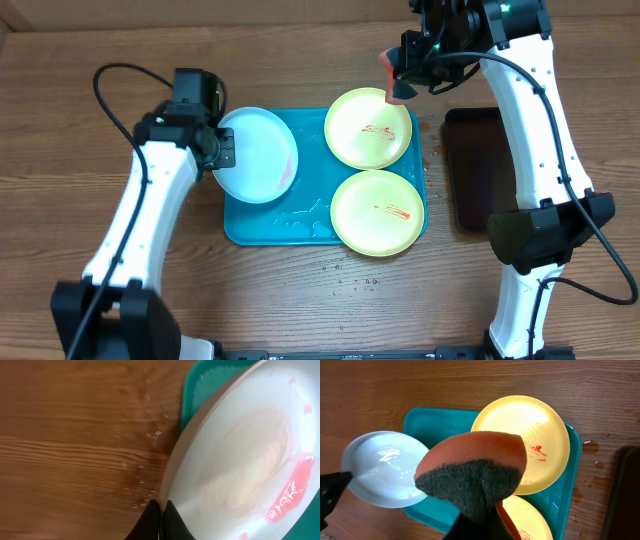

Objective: Clean dirty plates on tray and stack at the side
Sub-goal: 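Lift the sponge up and away with the right gripper, then lift the white plate with left gripper and place it left of tray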

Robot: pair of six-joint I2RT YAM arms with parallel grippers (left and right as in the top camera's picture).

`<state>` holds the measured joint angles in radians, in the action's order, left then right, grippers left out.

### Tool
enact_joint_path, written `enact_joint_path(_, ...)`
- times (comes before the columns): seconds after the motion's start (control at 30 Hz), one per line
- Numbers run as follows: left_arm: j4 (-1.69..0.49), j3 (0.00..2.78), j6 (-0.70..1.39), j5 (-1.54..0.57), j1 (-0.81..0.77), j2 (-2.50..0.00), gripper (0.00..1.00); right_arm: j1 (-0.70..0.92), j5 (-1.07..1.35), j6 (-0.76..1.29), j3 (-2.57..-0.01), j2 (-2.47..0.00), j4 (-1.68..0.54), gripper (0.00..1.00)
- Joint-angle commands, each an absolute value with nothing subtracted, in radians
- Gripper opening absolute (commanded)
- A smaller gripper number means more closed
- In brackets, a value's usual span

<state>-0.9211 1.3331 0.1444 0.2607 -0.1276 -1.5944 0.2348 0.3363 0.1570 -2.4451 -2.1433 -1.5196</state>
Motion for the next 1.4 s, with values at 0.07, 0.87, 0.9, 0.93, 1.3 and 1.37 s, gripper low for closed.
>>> enact_joint_path(0.07, -0.934, 1.346, 0.229, 0.675, -0.281, -1.529, 0.04, 0.233, 0.340, 0.156, -2.456, -2.139, -1.517, 0.04)
enact_joint_path(0.87, -0.955, 1.346, 0.445, 1.387, -0.596, -1.531, 0.04, 0.233, 0.337, 0.157, -2.456, -2.139, -1.518, 0.04)
enact_joint_path(0.9, -0.953, 1.346, 0.445, 1.385, -0.597, -1.531, 0.04, 0.233, 0.337, 0.157, -2.456, -2.139, -1.518, 0.04)
enact_joint_path(0.93, -0.953, 1.346, 0.445, 1.379, -0.597, -1.531, 0.04, 0.233, 0.337, 0.157, -2.456, -2.139, -1.520, 0.04)
enact_joint_path(1.3, -0.953, 1.346, 0.435, 1.054, -0.583, -1.531, 0.04, 0.234, 0.329, 0.156, -2.456, -2.139, -1.528, 0.04)
enact_joint_path(1.37, -0.953, 1.346, 0.401, 0.878, -0.554, -1.531, 0.04, 0.234, 0.329, 0.156, -2.456, -2.139, -1.528, 0.04)
